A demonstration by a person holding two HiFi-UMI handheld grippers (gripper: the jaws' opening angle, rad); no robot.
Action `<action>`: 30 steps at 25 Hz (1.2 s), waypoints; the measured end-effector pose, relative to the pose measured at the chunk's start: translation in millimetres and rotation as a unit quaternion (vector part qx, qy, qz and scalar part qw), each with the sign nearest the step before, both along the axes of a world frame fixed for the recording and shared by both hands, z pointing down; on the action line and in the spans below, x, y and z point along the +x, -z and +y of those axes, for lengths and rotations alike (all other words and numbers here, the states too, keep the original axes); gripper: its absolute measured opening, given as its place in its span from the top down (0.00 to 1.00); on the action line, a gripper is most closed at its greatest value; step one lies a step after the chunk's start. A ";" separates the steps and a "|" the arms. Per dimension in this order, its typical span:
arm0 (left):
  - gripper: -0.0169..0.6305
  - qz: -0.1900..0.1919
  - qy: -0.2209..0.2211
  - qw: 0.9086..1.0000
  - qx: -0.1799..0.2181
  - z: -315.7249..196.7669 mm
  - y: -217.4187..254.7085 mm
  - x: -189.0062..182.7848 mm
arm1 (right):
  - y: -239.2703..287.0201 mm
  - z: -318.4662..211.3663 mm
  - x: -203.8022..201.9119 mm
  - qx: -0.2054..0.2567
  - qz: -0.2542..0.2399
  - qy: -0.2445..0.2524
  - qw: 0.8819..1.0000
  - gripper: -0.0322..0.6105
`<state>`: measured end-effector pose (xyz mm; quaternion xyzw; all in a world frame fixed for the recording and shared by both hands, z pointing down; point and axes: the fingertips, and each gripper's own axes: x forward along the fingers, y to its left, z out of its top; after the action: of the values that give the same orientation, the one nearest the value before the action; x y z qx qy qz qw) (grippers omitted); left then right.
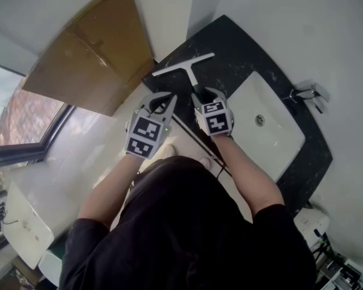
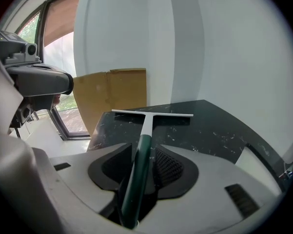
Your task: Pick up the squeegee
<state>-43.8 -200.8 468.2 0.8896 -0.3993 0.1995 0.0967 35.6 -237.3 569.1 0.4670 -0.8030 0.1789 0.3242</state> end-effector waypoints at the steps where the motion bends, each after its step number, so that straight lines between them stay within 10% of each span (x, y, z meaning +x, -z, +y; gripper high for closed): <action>1: 0.97 0.000 0.000 1.000 -0.001 -1.6 -0.6 -1.0 | -2.9 -1.9 0.2 -0.004 0.000 -0.003 1.000 0.70; 30: 0.97 0.005 -0.006 1.000 -0.008 -13.3 -6.4 -22.1 | -7.8 -12.1 -6.5 -0.015 0.007 -0.042 0.999 0.79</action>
<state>-66.0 -214.2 474.6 0.8923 -0.3915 0.1989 0.1047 29.1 -249.5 576.9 0.4964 -0.7778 0.2008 0.3291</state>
